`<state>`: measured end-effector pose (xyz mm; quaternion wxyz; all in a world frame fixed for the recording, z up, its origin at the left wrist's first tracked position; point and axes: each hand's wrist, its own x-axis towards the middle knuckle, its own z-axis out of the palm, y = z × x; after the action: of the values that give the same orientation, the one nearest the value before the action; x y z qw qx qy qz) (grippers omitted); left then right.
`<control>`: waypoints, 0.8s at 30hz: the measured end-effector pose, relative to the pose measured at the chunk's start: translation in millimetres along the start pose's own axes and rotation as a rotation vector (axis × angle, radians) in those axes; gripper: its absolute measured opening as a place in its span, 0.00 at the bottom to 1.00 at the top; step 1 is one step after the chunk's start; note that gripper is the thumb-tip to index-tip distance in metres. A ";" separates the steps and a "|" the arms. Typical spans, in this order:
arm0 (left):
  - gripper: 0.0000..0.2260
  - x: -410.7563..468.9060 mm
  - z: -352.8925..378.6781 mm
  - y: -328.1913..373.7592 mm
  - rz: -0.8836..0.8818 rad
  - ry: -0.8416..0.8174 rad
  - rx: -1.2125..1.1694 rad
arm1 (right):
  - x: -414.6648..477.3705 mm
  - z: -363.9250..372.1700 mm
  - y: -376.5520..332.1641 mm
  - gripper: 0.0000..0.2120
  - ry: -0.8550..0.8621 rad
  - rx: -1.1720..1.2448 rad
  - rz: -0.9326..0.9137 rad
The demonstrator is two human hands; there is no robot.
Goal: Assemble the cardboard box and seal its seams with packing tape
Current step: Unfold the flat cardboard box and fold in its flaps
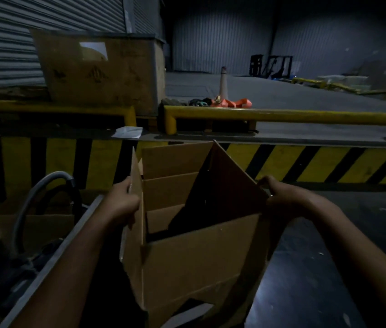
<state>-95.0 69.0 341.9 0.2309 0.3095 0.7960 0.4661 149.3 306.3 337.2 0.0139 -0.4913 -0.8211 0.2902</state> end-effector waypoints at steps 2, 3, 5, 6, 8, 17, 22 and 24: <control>0.24 -2.0 3.3 5.7 0.004 -0.039 0.003 | 12.9 3.9 -4.8 0.28 0.083 -0.078 -0.011; 0.24 -2.3 4.6 7.0 0.001 -0.051 0.004 | 16.9 7.1 -7.4 0.30 0.089 -0.076 0.000; 0.27 -2.7 5.7 7.7 -0.022 -0.057 -0.009 | 20.0 12.0 -11.1 0.34 0.068 -0.036 -0.001; 0.30 -3.1 5.8 7.3 -0.043 -0.062 -0.010 | 20.9 13.7 -12.2 0.37 0.063 -0.006 -0.033; 0.34 -7.4 6.7 7.1 -0.064 -0.105 0.012 | 20.5 16.9 -11.3 0.39 0.040 0.025 -0.116; 0.30 -19.1 7.3 0.3 0.034 -0.023 -0.030 | 2.3 19.8 15.8 0.35 0.044 0.027 -0.247; 0.32 -6.0 0.6 -12.6 -0.005 -0.050 0.033 | -16.7 22.3 38.7 0.38 0.122 -0.035 -0.291; 0.35 -2.2 -0.2 -15.6 -0.019 -0.076 0.044 | -31.1 24.3 39.0 0.37 0.174 -0.038 -0.286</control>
<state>-97.9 61.5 328.4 0.2585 0.3244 0.7996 0.4344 189.1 283.3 306.0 0.1168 -0.3929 -0.8836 0.2262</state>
